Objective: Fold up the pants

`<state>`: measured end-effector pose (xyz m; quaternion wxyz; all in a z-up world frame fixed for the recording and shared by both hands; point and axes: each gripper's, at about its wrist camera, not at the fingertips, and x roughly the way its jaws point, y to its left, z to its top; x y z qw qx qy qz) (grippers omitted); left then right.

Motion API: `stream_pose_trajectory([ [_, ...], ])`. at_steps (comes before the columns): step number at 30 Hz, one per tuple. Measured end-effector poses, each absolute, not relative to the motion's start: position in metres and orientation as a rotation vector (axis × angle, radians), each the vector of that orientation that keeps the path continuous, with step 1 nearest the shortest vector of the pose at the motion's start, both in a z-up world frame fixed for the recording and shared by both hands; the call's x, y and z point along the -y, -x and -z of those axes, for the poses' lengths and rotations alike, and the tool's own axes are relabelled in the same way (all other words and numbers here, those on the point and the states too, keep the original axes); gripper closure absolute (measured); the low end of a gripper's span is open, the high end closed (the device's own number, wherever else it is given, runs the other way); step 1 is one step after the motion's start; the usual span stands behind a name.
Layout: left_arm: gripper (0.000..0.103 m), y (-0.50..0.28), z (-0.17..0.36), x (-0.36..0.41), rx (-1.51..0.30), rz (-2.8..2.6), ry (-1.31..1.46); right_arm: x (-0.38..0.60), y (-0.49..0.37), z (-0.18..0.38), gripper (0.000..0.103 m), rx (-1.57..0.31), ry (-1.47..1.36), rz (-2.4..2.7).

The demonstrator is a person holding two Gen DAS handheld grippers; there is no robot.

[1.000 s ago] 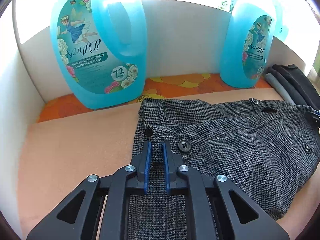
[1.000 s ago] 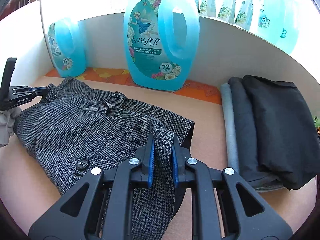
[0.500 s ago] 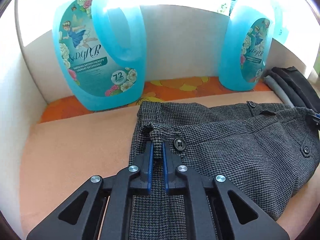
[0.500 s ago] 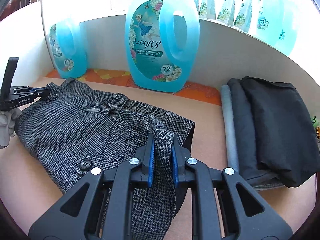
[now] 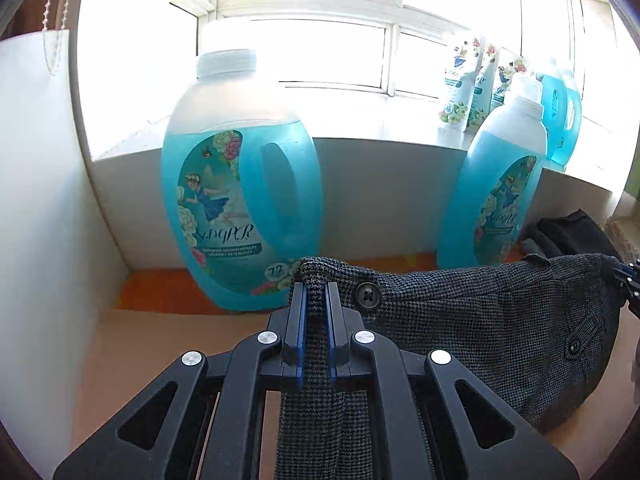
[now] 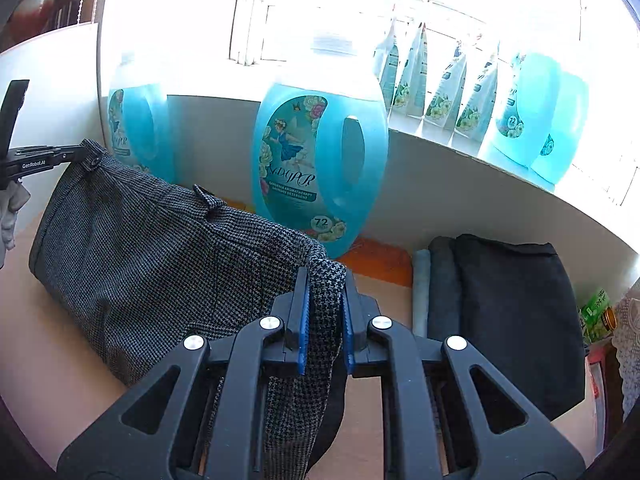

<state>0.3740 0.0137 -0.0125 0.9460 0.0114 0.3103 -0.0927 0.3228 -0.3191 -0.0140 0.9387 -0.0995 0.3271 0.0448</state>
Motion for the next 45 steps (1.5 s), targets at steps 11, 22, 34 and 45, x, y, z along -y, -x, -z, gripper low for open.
stream_pose_trajectory([
  [11, 0.096, -0.442, 0.078, 0.013, -0.773, 0.129, -0.098, 0.333, -0.388, 0.092, 0.09, -0.844, 0.218, -0.066],
  [22, 0.091, -0.461, 0.104, 0.027, -0.857, 0.104, -0.189, 0.333, -0.39, 0.104, 0.087, -0.872, 0.204, -0.042],
  [34, 0.071, -0.428, 0.061, 0.016, -0.746, 0.071, -0.179, 0.386, -0.312, 0.058, 0.044, -0.862, -0.107, -0.054],
  [45, 0.061, -0.324, 0.036, 0.003, -0.712, 0.198, -0.204, 0.327, -0.222, 0.057, 0.044, -0.822, 0.153, -0.182],
])
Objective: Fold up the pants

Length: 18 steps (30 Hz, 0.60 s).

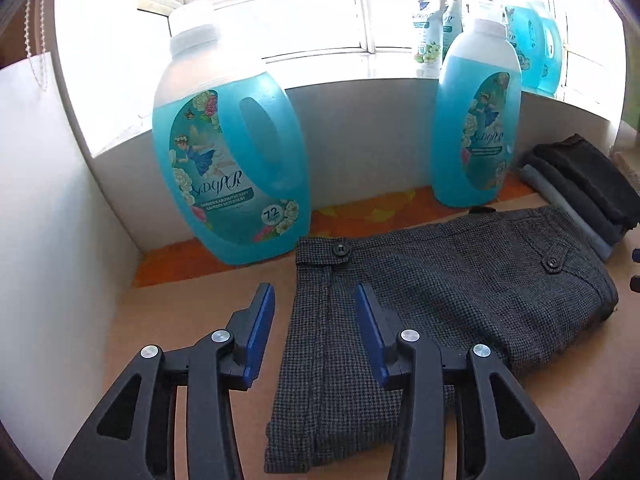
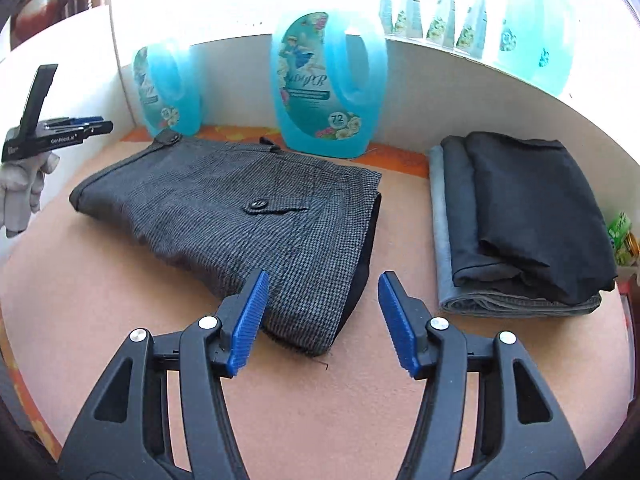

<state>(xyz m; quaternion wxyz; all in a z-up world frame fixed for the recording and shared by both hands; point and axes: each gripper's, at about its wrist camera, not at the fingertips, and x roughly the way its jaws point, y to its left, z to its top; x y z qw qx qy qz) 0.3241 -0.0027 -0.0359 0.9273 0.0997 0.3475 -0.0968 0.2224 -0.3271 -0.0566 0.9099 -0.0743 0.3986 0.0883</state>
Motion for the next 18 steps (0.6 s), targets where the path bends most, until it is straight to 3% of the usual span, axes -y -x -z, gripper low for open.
stream_pose_trajectory([
  [2, 0.056, -0.307, 0.036, -0.003, -0.713, 0.201, -0.191, 0.315, -0.215, 0.058, 0.044, -0.814, 0.206, -0.18],
  [9, 0.055, -0.267, 0.064, -0.02, -0.825, 0.228, -0.188, 0.28, -0.202, 0.073, 0.044, -0.83, 0.374, -0.229],
  [18, 0.047, -0.27, 0.102, -0.028, -0.906, 0.2, -0.146, 0.242, -0.204, 0.112, 0.044, -0.806, 0.699, -0.193],
])
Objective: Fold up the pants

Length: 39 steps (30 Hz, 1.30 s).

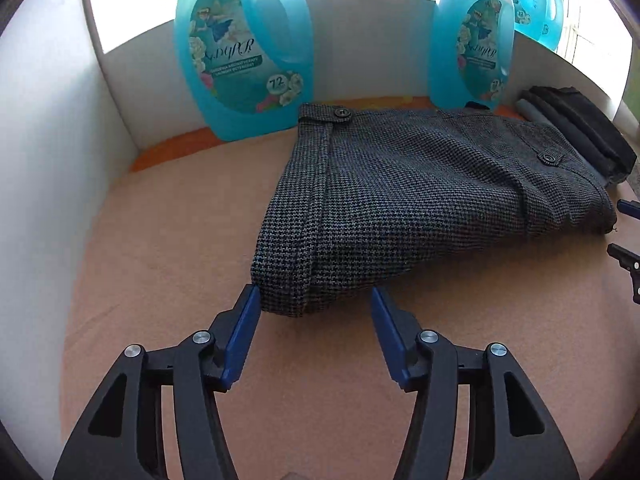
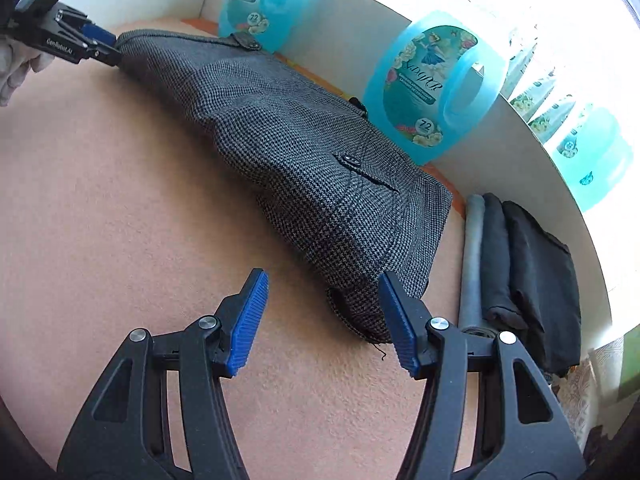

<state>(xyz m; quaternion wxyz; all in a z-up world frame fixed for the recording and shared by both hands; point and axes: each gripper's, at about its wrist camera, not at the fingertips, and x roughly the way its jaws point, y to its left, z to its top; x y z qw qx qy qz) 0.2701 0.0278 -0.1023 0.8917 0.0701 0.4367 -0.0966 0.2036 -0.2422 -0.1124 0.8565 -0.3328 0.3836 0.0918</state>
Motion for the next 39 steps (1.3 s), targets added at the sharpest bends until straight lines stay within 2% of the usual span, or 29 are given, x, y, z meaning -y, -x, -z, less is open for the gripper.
stream_pose_trajectory([
  [4, 0.047, -0.287, 0.109, -0.031, -0.911, 0.2, -0.08, 0.238, -0.215, 0.126, 0.044, -0.784, 0.791, -0.133],
  [5, 0.048, -0.291, 0.11, -0.032, -0.911, 0.202, -0.056, 0.238, -0.217, 0.128, 0.044, -0.779, 0.812, -0.119],
  [6, 0.055, -0.294, 0.11, -0.033, -0.908, 0.209, -0.034, 0.239, -0.219, 0.13, 0.045, -0.773, 0.829, -0.114],
  [7, 0.061, -0.296, 0.11, -0.034, -0.908, 0.211, -0.018, 0.239, -0.221, 0.131, 0.049, -0.77, 0.845, -0.114],
  [9, 0.068, -0.3, 0.107, -0.036, -0.901, 0.215, 0.004, 0.239, -0.224, 0.133, 0.066, -0.767, 0.872, -0.113],
  [10, 0.074, -0.301, 0.103, -0.037, -0.893, 0.218, 0.012, 0.239, -0.225, 0.131, 0.069, -0.758, 0.883, -0.11],
  [14, 0.079, -0.309, 0.085, -0.037, -0.858, 0.225, 0.024, 0.242, -0.231, 0.113, 0.086, -0.728, 0.856, -0.106],
  [21, 0.083, -0.337, 0.069, -0.03, -0.84, 0.183, -0.02, 0.252, -0.252, 0.083, 0.088, -0.702, 0.809, -0.105],
  [22, 0.083, -0.341, 0.068, -0.03, -0.837, 0.164, -0.027, 0.254, -0.257, 0.082, 0.088, -0.705, 0.804, -0.1],
  [24, 0.078, -0.345, 0.063, -0.031, -0.817, 0.132, -0.028, 0.259, -0.268, 0.078, 0.08, -0.712, 0.775, -0.076],
  [26, 0.078, -0.346, 0.058, -0.035, -0.806, 0.114, -0.028, 0.262, -0.272, 0.078, 0.076, -0.709, 0.761, -0.059],
  [32, 0.074, -0.33, 0.052, -0.042, -0.791, 0.082, -0.106, 0.26, -0.271, 0.08, 0.074, -0.722, 0.751, -0.064],
  [35, 0.066, -0.315, 0.048, -0.046, -0.767, 0.073, -0.137, 0.259, -0.27, 0.08, 0.074, -0.728, 0.751, -0.064],
  [39, 0.046, -0.296, 0.055, -0.045, -0.782, 0.049, -0.282, 0.257, -0.27, 0.079, 0.074, -0.748, 0.755, -0.073],
])
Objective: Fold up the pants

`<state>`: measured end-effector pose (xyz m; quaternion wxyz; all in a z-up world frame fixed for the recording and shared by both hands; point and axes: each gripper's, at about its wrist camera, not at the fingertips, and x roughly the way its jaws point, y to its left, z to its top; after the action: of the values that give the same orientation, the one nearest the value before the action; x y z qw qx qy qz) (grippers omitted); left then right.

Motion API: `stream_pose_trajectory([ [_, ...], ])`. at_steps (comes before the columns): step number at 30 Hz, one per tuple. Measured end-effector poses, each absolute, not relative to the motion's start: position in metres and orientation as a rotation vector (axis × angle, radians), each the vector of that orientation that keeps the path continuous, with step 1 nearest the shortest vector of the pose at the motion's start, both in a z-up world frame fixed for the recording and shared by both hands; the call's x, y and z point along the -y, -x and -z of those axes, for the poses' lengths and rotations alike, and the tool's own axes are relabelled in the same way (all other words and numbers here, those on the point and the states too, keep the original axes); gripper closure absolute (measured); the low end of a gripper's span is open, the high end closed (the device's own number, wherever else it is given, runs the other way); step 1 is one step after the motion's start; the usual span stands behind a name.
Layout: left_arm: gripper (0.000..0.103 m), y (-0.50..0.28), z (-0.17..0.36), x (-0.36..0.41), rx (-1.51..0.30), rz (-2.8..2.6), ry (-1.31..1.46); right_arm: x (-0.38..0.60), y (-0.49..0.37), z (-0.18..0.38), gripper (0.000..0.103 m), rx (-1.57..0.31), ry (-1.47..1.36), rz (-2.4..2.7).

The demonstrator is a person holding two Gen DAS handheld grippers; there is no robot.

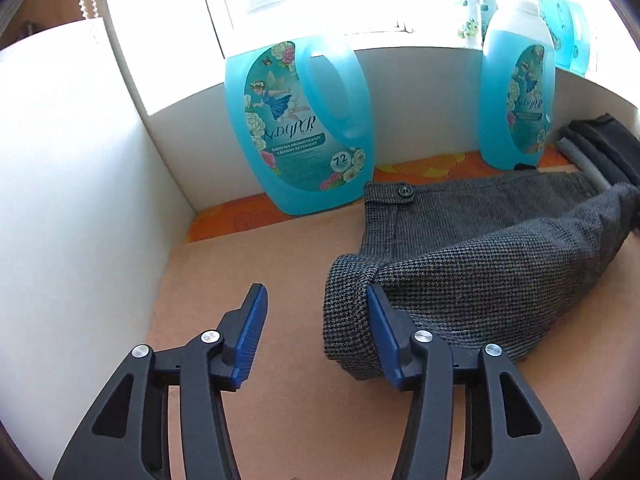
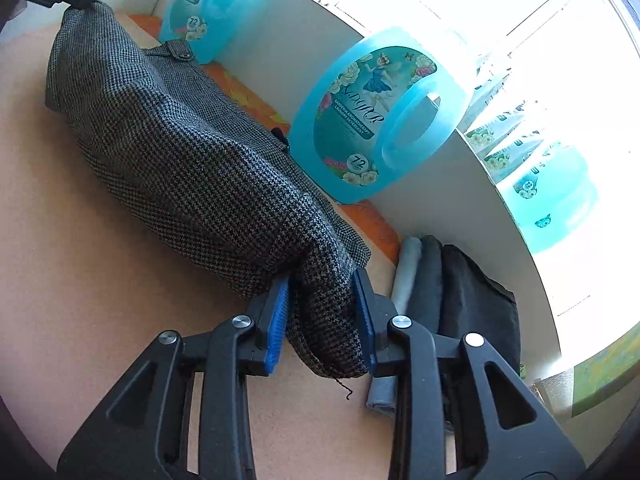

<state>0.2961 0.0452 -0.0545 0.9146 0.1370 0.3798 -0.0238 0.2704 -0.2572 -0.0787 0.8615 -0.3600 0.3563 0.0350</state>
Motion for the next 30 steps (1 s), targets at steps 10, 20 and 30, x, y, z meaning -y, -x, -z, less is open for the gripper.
stream_pose_trajectory([
  [10, 0.037, -0.252, 0.097, -0.055, -0.954, 0.197, -0.434, 0.269, -0.215, 0.085, 0.047, -0.816, 0.717, -0.151],
  [20, 0.037, -0.279, 0.064, -0.083, -0.931, 0.33, 0.007, 0.305, -0.206, 0.07, 0.045, -0.864, 0.416, -0.178],
  [30, 0.037, -0.33, 0.055, -0.08, -0.926, 0.304, 0.142, 0.344, -0.284, 0.061, 0.045, -0.911, 0.043, -0.154],
])
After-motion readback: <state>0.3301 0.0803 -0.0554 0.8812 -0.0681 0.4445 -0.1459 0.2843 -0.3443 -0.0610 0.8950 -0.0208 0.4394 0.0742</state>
